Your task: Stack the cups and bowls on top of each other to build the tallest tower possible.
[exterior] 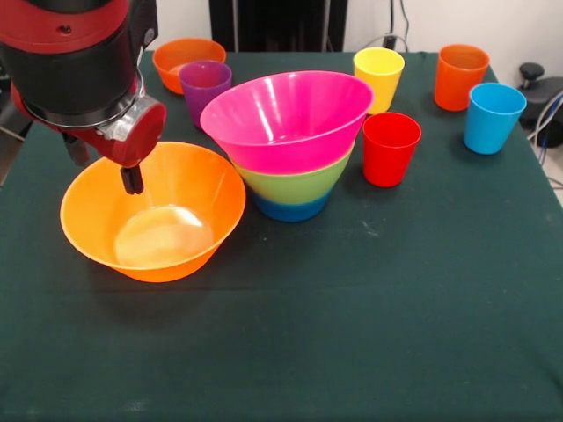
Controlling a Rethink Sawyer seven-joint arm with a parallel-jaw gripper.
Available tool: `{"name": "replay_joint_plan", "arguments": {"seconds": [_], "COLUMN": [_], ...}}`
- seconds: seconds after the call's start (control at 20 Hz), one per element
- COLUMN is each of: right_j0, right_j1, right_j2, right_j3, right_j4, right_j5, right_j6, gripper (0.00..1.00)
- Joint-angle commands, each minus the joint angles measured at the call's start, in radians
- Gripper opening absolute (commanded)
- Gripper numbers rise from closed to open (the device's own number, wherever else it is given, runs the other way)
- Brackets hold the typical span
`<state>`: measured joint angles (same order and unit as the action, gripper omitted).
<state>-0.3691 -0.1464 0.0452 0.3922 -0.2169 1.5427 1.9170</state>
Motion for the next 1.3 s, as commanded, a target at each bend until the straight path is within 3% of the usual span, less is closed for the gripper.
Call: {"name": "replay_joint_plan", "arguments": {"seconds": [0.05,0.8,1.3], "right_j0": [0.010,0.007,0.019], "right_j1": [0.037,0.032,-0.014], "right_j2": [0.073,0.062,0.042], "right_j3": [0.006,0.078,0.024], "right_j4": [-0.045,-0.037,-0.035], "right_j5": [0.009,-0.078,0.092], "right_j6": [-0.308,-0.310,-0.308], "gripper": [1.00,1.00,1.00]}}
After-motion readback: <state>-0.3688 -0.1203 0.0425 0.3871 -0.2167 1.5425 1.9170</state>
